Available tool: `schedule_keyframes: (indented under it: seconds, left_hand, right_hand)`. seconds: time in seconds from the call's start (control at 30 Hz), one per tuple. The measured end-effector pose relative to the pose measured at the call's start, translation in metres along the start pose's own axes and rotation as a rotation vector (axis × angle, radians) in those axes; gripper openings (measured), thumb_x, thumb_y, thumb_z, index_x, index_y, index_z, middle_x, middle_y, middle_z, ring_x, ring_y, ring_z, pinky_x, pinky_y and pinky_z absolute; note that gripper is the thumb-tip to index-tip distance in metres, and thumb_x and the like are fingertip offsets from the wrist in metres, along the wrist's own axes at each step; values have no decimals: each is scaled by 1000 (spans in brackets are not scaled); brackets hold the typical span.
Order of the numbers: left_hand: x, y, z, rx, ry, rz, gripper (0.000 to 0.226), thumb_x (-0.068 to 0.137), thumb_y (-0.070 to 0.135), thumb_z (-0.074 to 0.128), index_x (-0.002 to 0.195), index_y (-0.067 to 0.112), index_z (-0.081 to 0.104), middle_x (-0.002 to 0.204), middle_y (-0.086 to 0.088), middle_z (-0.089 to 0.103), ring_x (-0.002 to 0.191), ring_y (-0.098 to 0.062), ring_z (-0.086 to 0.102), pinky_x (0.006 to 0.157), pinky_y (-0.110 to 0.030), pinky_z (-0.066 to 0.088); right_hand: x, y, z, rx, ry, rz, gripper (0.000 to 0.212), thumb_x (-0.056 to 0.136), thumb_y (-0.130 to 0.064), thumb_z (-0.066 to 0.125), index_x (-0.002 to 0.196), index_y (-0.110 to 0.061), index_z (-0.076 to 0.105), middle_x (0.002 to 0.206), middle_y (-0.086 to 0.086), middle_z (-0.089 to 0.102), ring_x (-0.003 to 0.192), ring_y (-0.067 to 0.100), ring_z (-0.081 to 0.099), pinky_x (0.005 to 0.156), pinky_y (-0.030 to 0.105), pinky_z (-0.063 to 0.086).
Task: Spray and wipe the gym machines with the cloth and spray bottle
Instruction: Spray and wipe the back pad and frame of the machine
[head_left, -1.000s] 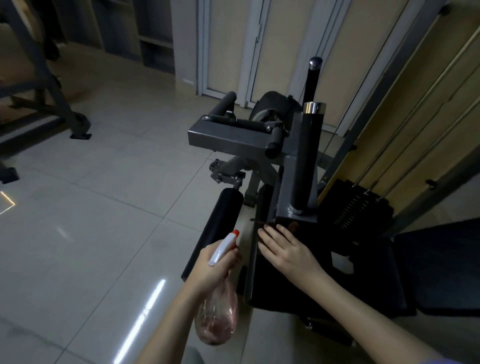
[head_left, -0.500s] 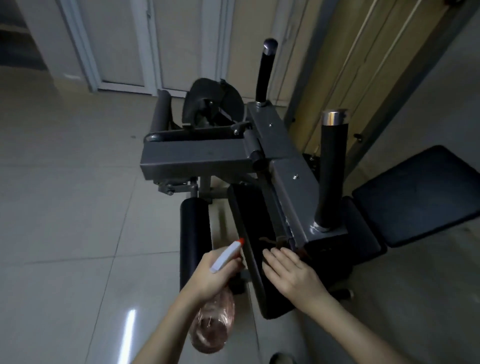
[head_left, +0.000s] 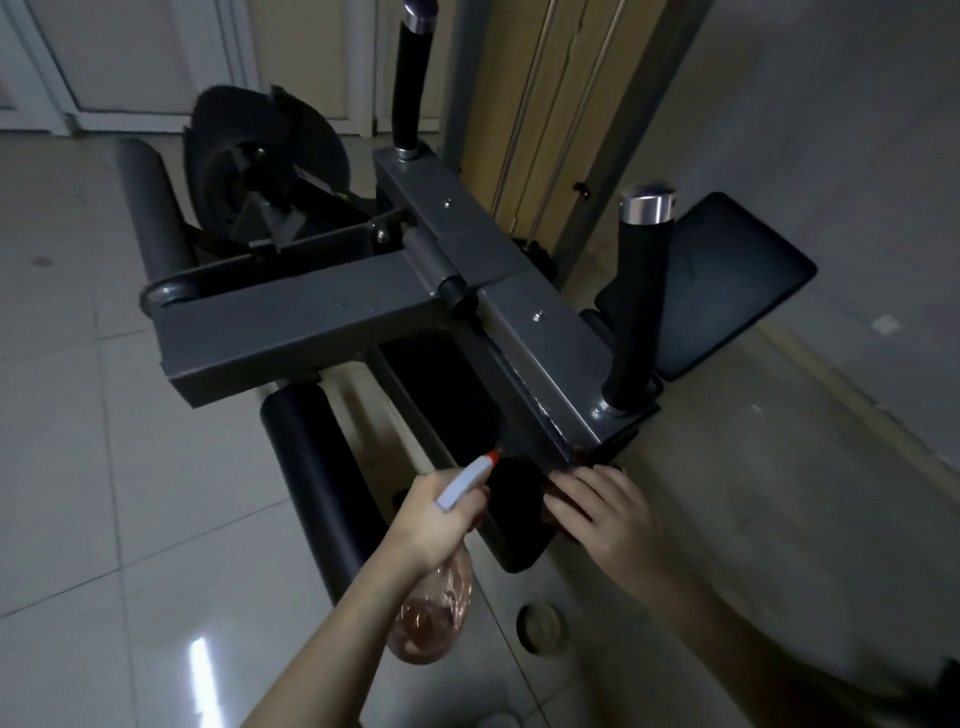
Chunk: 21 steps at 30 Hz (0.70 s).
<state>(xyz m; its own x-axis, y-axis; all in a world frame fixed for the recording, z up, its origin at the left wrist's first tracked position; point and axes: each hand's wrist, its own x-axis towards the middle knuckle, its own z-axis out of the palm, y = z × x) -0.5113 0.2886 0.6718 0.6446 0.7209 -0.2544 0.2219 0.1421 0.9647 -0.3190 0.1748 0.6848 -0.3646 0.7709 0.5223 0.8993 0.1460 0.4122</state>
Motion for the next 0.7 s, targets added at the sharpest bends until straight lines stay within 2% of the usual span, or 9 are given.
schedule_keyframes:
  seconds: [0.1,0.17,0.23,0.33,0.4,0.53,0.63,0.7]
  left_hand:
    - [3,-2,-10,22,17,59,21,89,14,55,90,-7,61,79,-22,63,71,-38,58,68,-46,49]
    - [4,-3,-18,26,54,82,18,90,14,55,93,-2,64,87,-24,66,80,-40,62,73,-50,52]
    - [6,-4,-23,32,100,70,16,90,11,56,89,-3,64,83,-24,66,75,-39,62,70,-52,51]
    - [8,-3,-31,8,163,44,18,88,7,55,79,-8,61,74,-27,61,61,-29,54,61,-46,47]
    - [10,-1,-36,0,191,44,19,90,8,56,82,-8,63,77,-28,63,63,-32,56,61,-43,48]
    - [15,2,-47,13,205,71,21,93,13,55,92,-6,64,83,-24,66,77,-39,63,69,-48,53]
    - [17,-1,-50,56,178,104,22,91,15,56,89,-6,60,81,-26,63,69,-39,58,61,-45,48]
    - [19,-2,-51,53,177,96,20,91,14,57,85,-5,59,79,-26,62,63,-35,54,57,-40,44]
  right_hand:
    - [15,-8,0,15,6,-13,21,91,-4,55,90,-15,73,107,7,70,103,20,58,96,34,43]
    - [27,-13,1,11,5,-42,13,87,-7,64,92,-15,73,110,7,69,105,20,58,97,33,43]
    - [37,-15,6,-2,2,-49,12,85,-9,67,93,-15,72,111,7,69,106,20,58,99,33,42]
    - [48,-13,16,-45,-8,-37,15,87,-6,62,94,-15,72,112,7,68,108,20,57,100,34,41]
    - [51,-11,22,-76,-37,-23,21,90,-4,55,94,-15,73,112,7,69,108,21,57,100,34,39]
    - [60,-14,30,-99,-105,9,27,92,-6,47,95,-15,72,112,8,68,107,22,60,101,35,36]
    - [71,-20,39,-135,-176,65,25,89,-9,49,99,-13,71,117,10,66,111,25,58,103,39,34]
    - [74,-23,42,-199,-291,110,26,82,-15,60,106,-11,70,127,12,60,119,29,54,106,44,30]
